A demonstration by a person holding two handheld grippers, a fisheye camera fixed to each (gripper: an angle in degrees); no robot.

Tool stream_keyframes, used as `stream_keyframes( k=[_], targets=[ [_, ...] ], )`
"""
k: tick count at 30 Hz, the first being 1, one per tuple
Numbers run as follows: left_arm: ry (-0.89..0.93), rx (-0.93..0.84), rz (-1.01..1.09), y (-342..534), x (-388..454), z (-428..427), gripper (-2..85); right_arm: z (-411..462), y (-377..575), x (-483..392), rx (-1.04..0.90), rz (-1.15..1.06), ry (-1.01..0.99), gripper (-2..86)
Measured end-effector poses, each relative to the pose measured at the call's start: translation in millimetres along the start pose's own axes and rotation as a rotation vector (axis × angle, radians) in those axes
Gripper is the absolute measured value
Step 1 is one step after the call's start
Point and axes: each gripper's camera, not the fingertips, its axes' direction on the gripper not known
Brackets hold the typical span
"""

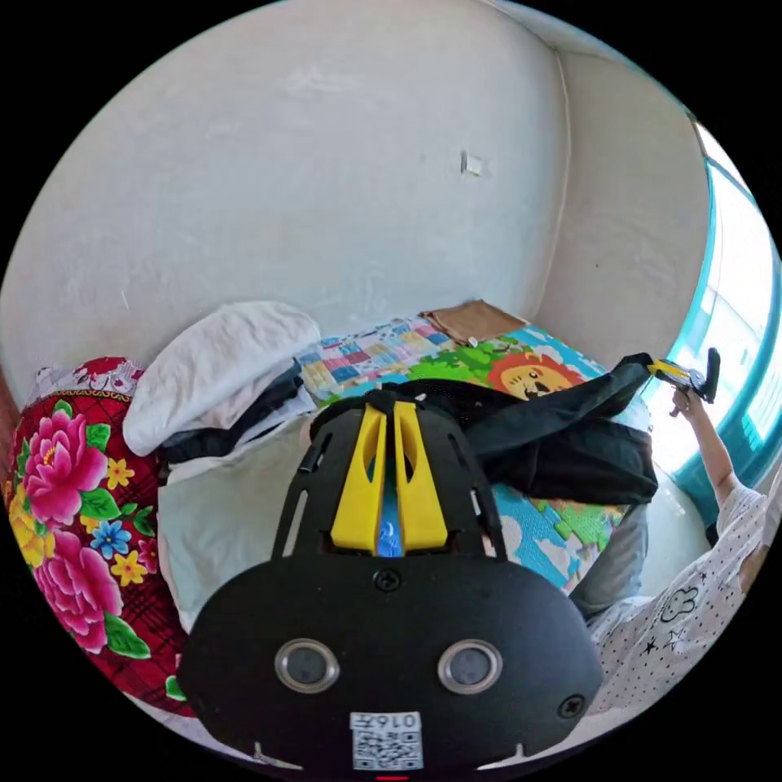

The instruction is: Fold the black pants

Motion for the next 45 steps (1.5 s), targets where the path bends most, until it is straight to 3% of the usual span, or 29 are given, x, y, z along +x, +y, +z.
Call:
stream_keyframes(
  k=[5,7,9,12,16,18,22,26,34,37,42,45],
  targets=[
    [0.107,-0.004,-0.079,54.0,-21.8,21.1,-0.9,-32.6,103.0,-55.4,0.021,-0.092,-0.397,2.1],
    [0.108,0.004,-0.089,58.6,-25.5,21.2,-0.9,-36.5,125.0,-78.7,-0.118,-0.190,-0.526,3.0],
    [0.115,0.008,-0.089,60.2,-25.8,22.4,-0.9,-40.7,130.4,-88.4,-0.197,-0.271,-0.530,4.3],
    [0.109,0.019,-0.086,61.0,-19.0,26.5,-0.9,-52.5,114.6,-74.8,-0.202,-0.267,-0.421,9.9],
    [0.093,0.018,-0.038,60.8,-1.1,32.9,-0.9,-19.9,91.5,-34.4,-0.268,-0.112,-0.118,14.9],
    [0.083,0.012,-0.025,60.5,5.6,34.3,-0.9,5.9,86.7,-23.1,-0.346,-0.104,-0.102,15.2],
    [0.070,0.000,-0.003,63.2,21.1,35.5,-0.9,56.7,74.6,-12.4,-0.519,-0.104,-0.047,8.5],
    [0.056,-0.012,0.014,68.2,38.7,37.8,-1.0,60.6,49.5,-22.4,-0.567,-0.205,-0.065,2.6],
    [-0.153,0.061,0.084,41.5,97.6,43.9,-1.0,65.2,-140.0,26.7,-0.399,-0.283,0.258,1.6],
    [-0.173,0.075,0.102,40.6,126.8,45.4,-1.0,107.4,-211.7,70.0,-0.383,-0.113,0.316,2.8],
    [-0.149,0.065,0.071,81.3,151.1,53.5,-0.9,192.9,-221.8,103.0,-0.577,0.093,0.478,7.0],
    [-0.092,0.061,0.074,114.9,166.0,54.5,-0.9,190.8,-195.1,85.7,-0.434,0.086,0.432,8.7]
  ],
)
